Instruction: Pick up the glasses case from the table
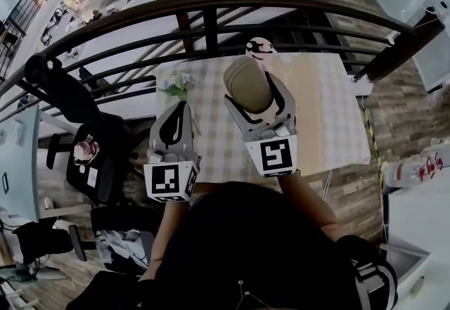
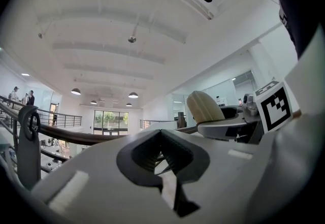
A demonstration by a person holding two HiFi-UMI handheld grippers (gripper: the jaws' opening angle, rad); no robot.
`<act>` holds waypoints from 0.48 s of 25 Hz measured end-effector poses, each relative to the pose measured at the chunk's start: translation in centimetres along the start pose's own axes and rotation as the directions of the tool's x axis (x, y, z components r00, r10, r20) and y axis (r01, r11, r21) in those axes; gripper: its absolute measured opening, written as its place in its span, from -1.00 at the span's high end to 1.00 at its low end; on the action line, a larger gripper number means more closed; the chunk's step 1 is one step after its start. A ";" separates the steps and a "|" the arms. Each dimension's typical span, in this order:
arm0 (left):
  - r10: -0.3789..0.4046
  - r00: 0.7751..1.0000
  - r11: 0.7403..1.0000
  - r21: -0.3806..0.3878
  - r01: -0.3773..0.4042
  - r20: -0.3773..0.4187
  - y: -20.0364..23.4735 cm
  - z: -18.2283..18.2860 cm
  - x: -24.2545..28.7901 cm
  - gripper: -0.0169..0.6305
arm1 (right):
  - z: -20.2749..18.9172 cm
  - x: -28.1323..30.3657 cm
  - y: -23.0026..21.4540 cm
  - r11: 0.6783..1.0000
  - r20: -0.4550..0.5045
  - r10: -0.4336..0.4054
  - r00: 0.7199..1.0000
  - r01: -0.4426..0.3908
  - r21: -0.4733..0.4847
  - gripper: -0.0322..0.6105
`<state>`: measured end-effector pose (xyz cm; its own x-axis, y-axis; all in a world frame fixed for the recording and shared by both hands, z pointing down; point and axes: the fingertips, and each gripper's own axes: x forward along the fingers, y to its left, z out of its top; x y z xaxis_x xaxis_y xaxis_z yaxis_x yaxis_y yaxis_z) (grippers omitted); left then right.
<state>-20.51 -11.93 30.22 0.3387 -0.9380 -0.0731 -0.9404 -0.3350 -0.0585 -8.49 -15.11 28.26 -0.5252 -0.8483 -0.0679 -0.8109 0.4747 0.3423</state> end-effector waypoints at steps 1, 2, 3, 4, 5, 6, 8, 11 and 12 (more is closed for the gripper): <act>0.003 1.000 1.000 0.006 -0.003 0.005 -0.2 0.2 0.1 0.91 | 0.4 -0.1 -0.5 0.999 0.027 -0.018 0.999 0.017 0.045 -0.28; 0.005 1.000 1.000 0.012 -0.005 0.010 -0.5 0.5 0.2 0.91 | 0.6 -0.3 -1.0 0.997 0.046 -0.032 0.998 0.028 0.077 -0.27; 0.007 1.000 1.000 0.019 -0.008 0.015 -0.8 0.7 0.3 0.91 | 0.6 -0.5 -1.4 0.995 0.053 -0.038 0.998 0.033 0.091 -0.27; 0.010 1.000 1.000 0.027 -0.010 0.020 -1.1 1.0 0.3 0.91 | 0.5 -0.7 -1.8 0.995 0.053 -0.040 0.998 0.035 0.095 -0.27; 0.012 1.000 0.999 0.035 -0.013 0.025 -1.3 1.2 0.4 0.91 | 0.3 -1.0 -2.2 0.993 0.056 -0.045 0.997 0.038 0.107 -0.27; 0.015 0.999 0.999 0.042 -0.016 0.029 -1.6 1.4 0.4 0.91 | 0.2 -1.2 -2.6 0.990 0.064 -0.055 0.996 0.046 0.134 -0.28; 0.020 0.999 0.999 0.048 -0.022 0.036 -2.3 1.5 0.4 0.91 | -0.1 -1.8 -3.3 0.979 0.083 -0.078 0.993 0.061 0.194 -0.28; 0.033 0.999 0.998 0.051 -0.035 0.041 -3.2 1.5 0.5 0.91 | -0.2 -2.5 -4.3 0.967 0.099 -0.103 0.990 0.077 0.241 -0.28; 0.035 0.998 0.998 0.053 -0.037 0.043 -3.5 1.5 0.5 0.91 | -0.2 -2.8 -4.6 0.965 0.105 -0.111 0.988 0.082 0.249 -0.28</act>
<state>-17.04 -11.14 28.89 0.3069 -0.9445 -0.1175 -0.9493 -0.2950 -0.1087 -3.25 -14.99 27.09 -0.4563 -0.8662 -0.2039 -0.8897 0.4472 0.0913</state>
